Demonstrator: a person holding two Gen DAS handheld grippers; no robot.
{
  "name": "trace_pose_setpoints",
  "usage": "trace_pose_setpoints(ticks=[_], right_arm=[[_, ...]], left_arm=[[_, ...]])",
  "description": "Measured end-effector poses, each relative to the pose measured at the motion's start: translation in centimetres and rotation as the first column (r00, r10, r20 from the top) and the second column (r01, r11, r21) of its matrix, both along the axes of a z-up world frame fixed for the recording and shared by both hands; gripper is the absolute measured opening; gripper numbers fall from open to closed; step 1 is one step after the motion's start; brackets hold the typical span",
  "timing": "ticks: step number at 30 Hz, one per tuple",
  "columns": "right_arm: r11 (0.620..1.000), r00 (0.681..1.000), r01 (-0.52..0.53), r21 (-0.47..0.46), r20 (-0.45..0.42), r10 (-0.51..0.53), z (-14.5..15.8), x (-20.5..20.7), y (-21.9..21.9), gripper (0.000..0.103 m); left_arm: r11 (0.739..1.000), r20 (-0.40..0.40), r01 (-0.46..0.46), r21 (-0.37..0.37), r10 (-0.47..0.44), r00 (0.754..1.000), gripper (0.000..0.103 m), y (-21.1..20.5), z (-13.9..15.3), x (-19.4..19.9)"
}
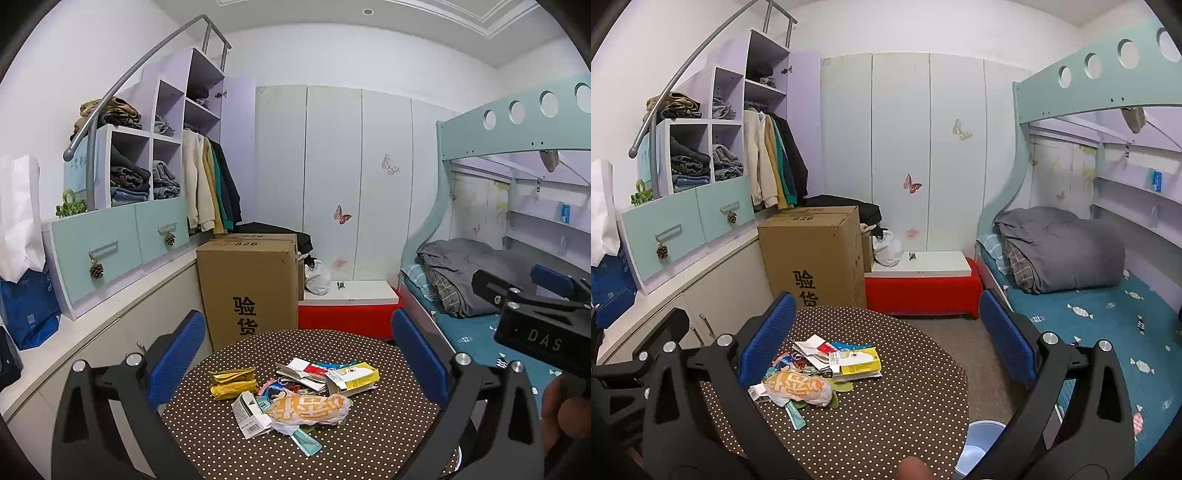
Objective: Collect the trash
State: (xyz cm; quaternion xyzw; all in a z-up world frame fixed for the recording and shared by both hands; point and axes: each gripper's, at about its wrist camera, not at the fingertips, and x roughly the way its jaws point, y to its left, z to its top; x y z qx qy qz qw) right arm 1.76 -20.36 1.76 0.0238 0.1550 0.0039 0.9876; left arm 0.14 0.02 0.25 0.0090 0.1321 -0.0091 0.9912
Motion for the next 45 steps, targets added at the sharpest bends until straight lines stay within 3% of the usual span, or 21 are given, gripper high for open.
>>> trace_pose_setpoints(ticks=[30, 45], right_arm=[[1.000, 1.000, -0.002, -0.005, -0.004, 0.002, -0.9, 0.4, 0.2, 0.097], [0.998, 0.994, -0.054, -0.030, -0.094, 0.051, -3.7, 4.1, 2.5, 0.097]], left_arm=[[1.000, -0.008, 0.007, -0.008, -0.007, 1.000, 0.099, 0.2, -0.6, 0.5], [0.999, -0.107, -0.032, -0.012, 0.031, 0.994, 0.099, 2.5, -4.1, 3.1]])
